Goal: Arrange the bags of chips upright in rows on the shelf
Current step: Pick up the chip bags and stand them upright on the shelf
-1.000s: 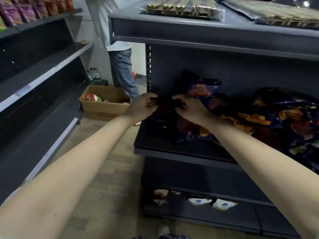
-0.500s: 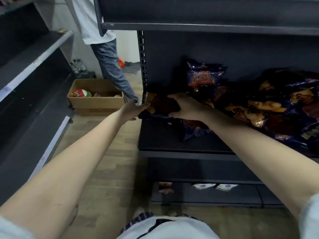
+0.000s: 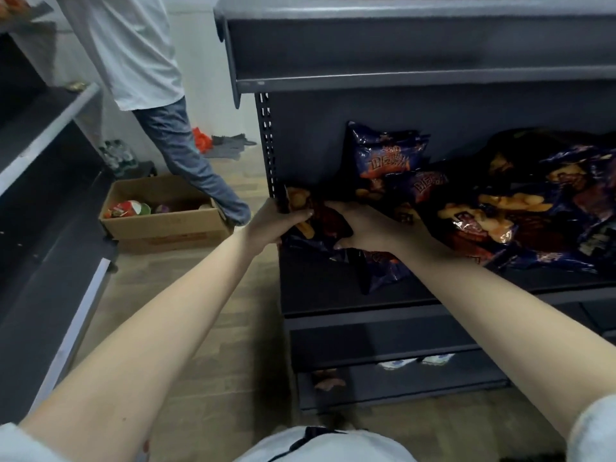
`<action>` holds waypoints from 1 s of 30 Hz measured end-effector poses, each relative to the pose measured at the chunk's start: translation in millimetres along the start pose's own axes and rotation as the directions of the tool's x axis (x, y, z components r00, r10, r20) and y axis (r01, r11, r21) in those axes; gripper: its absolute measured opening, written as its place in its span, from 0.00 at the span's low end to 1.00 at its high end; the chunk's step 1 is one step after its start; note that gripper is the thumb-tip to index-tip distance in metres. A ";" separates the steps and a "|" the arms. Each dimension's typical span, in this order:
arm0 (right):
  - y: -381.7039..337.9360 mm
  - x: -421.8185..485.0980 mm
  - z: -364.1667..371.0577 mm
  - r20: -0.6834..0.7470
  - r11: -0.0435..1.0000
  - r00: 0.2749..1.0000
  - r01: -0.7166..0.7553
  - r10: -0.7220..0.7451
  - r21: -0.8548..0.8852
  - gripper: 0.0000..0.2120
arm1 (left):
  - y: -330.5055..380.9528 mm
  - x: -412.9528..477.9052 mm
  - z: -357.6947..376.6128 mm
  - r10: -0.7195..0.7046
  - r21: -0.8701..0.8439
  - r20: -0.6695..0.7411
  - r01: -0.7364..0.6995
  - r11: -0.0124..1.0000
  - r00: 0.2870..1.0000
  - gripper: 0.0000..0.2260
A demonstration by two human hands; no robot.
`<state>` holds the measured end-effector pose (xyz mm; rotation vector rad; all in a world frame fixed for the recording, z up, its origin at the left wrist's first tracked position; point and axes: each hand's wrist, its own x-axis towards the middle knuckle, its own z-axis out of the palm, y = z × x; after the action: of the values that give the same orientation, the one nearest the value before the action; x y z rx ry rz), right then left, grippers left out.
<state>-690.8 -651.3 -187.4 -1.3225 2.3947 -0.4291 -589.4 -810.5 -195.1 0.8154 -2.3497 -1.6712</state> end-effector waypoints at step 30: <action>-28.2 18.0 9.5 0.056 -0.130 0.885 0.004 0.461 0.992 0.17 | -1.0 -8.2 64.5 -0.040 -0.982 -0.036 -0.028 0.184 0.999 0.29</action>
<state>-674.3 -682.0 -186.6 0.0277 1.4126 -1.9651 -608.9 -753.0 -218.4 0.4919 -0.6629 -2.5086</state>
